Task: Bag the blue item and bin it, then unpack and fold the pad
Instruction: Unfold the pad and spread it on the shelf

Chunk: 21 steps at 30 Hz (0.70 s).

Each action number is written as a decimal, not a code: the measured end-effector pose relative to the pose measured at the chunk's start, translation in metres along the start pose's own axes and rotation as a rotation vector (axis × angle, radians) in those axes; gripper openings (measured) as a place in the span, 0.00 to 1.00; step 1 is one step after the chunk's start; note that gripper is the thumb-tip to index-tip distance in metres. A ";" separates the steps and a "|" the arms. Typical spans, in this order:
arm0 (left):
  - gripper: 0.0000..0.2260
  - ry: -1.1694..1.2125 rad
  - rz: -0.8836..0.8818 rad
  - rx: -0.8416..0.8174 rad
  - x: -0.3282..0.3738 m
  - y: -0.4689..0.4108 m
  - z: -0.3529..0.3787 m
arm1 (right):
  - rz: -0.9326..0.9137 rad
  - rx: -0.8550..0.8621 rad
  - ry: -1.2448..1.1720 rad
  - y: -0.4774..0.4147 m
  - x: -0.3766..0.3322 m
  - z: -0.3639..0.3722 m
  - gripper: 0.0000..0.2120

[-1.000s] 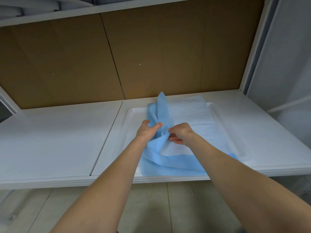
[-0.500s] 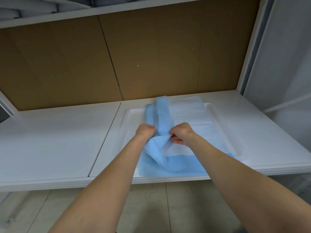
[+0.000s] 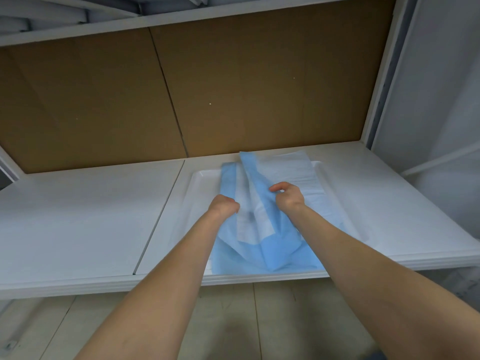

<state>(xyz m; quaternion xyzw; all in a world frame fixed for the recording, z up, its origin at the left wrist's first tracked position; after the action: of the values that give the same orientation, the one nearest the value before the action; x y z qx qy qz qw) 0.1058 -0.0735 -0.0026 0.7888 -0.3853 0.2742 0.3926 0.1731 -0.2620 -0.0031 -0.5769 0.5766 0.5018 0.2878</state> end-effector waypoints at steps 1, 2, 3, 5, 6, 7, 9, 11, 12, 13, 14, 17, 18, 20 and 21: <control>0.03 0.021 -0.006 -0.018 0.000 0.002 0.001 | 0.023 0.025 -0.027 0.001 0.002 -0.004 0.15; 0.09 0.039 0.010 -0.047 0.000 0.002 0.003 | 0.051 0.037 -0.038 0.001 0.003 -0.008 0.12; 0.19 0.043 0.040 -0.063 0.000 0.001 0.005 | 0.073 0.041 -0.037 0.001 0.005 -0.011 0.09; 0.31 0.025 0.117 -0.086 0.006 0.002 0.008 | 0.071 0.023 -0.037 0.000 0.008 -0.012 0.07; 0.32 0.014 0.147 -0.090 0.009 0.002 0.010 | 0.059 0.007 -0.049 0.000 0.008 -0.011 0.11; 0.31 -0.005 0.161 -0.086 0.010 0.001 0.010 | 0.046 -0.007 -0.055 0.001 0.008 -0.010 0.16; 0.29 -0.028 0.167 -0.056 0.012 0.002 0.010 | 0.032 -0.028 0.000 0.005 0.005 -0.008 0.22; 0.26 0.015 0.164 -0.001 0.012 0.004 0.007 | 0.048 -0.053 0.129 0.007 0.005 -0.008 0.25; 0.26 0.045 0.170 0.028 0.013 0.005 0.005 | 0.051 -0.069 0.196 0.008 0.005 -0.009 0.24; 0.26 0.058 0.183 0.056 0.016 0.007 0.002 | 0.043 -0.074 0.252 0.009 0.004 -0.011 0.20; 0.26 0.056 0.202 0.083 0.018 0.007 -0.001 | 0.026 -0.059 0.286 0.009 0.002 -0.013 0.15; 0.26 0.022 0.261 0.169 0.025 0.012 -0.015 | -0.050 0.049 0.331 0.013 -0.005 -0.027 0.14; 0.26 0.009 0.270 0.201 0.025 0.014 -0.021 | -0.071 0.082 0.346 0.015 -0.007 -0.032 0.16; 0.26 -0.002 0.261 0.262 0.021 0.016 -0.034 | -0.104 0.140 0.371 0.017 -0.011 -0.042 0.18; 0.26 -0.009 0.252 0.293 0.018 0.018 -0.040 | -0.105 0.165 0.375 0.018 -0.011 -0.047 0.18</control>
<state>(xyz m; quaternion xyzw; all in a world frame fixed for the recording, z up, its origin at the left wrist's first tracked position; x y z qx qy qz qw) 0.0959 -0.0542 0.0396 0.7842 -0.4388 0.3708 0.2345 0.1698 -0.3042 0.0269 -0.6641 0.6284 0.3208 0.2474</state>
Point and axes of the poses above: each hand's wrist, its own y-axis away from the middle knuckle, its own z-axis out of the palm, x = y × z, the point moved 9 cm from there along -y, towards the middle knuckle, and after that the axes turned 7 degrees about -x, right-handed, at the moved point
